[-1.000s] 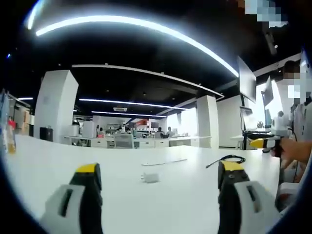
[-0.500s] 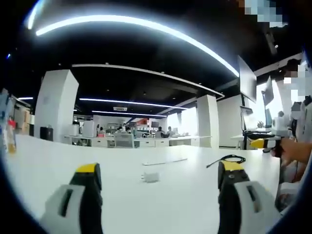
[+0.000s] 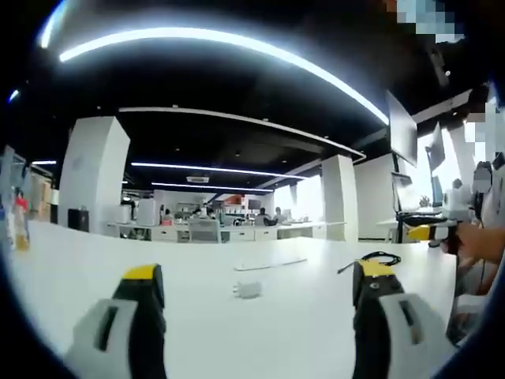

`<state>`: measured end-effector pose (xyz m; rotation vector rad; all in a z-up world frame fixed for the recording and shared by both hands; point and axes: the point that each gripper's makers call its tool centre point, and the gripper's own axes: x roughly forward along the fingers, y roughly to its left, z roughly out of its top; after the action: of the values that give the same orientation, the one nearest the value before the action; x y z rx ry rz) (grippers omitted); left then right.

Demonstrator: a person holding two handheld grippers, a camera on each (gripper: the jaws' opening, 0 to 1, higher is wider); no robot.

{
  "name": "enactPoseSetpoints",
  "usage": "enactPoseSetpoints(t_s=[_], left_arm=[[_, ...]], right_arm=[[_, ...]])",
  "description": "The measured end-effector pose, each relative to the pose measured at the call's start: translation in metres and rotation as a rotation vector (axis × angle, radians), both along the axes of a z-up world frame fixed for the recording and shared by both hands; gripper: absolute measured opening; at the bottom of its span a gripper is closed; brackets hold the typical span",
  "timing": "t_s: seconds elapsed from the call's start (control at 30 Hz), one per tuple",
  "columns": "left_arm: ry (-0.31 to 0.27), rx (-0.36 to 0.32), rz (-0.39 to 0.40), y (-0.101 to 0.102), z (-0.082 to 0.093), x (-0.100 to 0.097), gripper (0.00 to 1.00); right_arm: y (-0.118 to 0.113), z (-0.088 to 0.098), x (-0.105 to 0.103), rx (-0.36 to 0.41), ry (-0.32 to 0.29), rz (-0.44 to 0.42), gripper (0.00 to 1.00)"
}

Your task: Plug the desk Type‑C cable into the charger adapter.

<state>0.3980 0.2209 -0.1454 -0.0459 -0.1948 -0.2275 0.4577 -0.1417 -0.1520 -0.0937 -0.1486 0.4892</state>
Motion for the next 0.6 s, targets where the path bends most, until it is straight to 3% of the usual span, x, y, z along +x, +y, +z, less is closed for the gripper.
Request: enactPoseSetpoints(t_s=[0.6], left_arm=[[0.035,-0.001,-0.003,-0.0014,-0.0078,-0.0001,1.00]], right_arm=[[-0.0008,-0.0049,-0.0009,-0.016,0.017,-0.001,1.00]])
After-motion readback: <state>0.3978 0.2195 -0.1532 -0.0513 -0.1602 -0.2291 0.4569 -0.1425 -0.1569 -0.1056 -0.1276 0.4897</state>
